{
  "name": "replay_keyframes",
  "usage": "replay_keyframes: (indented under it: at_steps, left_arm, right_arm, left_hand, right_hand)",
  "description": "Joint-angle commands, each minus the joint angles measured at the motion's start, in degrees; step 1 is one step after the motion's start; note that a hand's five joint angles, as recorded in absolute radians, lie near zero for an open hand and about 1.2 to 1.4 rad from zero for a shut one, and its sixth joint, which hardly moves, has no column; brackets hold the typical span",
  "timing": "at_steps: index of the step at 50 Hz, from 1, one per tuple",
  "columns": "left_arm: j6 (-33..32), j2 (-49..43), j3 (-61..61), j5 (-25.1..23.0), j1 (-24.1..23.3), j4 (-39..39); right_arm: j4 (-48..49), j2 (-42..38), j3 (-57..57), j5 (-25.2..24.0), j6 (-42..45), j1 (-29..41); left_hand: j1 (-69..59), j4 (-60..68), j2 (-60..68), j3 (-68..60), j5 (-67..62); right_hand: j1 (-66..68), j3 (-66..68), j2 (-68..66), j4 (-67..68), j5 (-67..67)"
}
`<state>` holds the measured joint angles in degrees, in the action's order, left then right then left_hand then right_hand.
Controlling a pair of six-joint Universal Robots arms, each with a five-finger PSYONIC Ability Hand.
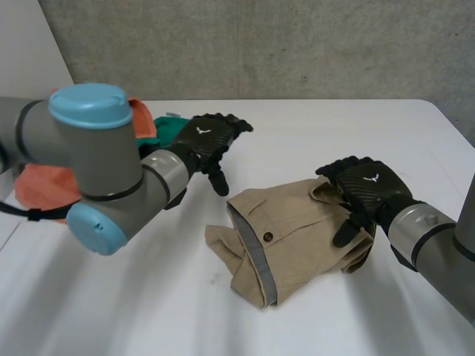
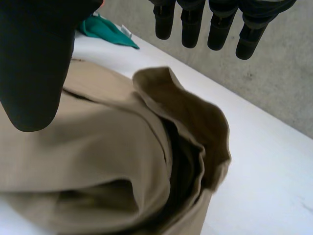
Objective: Fold the laundry.
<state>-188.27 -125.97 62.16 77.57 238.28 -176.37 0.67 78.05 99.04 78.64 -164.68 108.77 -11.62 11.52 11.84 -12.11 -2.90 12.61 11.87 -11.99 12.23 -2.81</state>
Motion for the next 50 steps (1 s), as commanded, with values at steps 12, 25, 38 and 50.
replay_keyframes:
  at_steps: [12, 25, 38, 50]
  left_arm:
    - [-12.3, -21.5, -24.9, 3.5, -6.4, 19.4]
    - [-16.0, -16.3, -28.4, 13.9, -4.7, 15.8]
    - [-10.6, -2.9, -40.0, 6.4, -6.5, 0.6]
    - [-9.2, -13.5, -37.2, 0.7, -18.3, 2.6]
  right_arm:
    - [0.8, -1.2, 1.4, -3.0, 2.2, -5.4]
    - [1.6, -1.3, 0.2, -3.0, 2.3, -6.0]
    - [1.3, -1.3, -3.2, -2.6, 1.8, -6.2]
    - [0.8, -2.6, -8.2, 1.9, -2.1, -14.7]
  left_hand:
    - [-28.5, 28.6, 28.3, -28.0, -27.2]
    - [-68.4, 68.5, 68.2, -67.9, -67.1]
    - [-68.4, 68.5, 68.2, -67.9, -67.1]
    - [-68.4, 68.5, 68.2, -67.9, -67.1]
  right_hand:
    - [-2.6, -1.9, 2.0, -2.2, 2.8]
    - [-2.6, -1.9, 2.0, -2.2, 2.8]
    - [-2.6, -1.9, 2.0, -2.2, 2.8]
    - [-2.6, -1.9, 2.0, -2.2, 2.8]
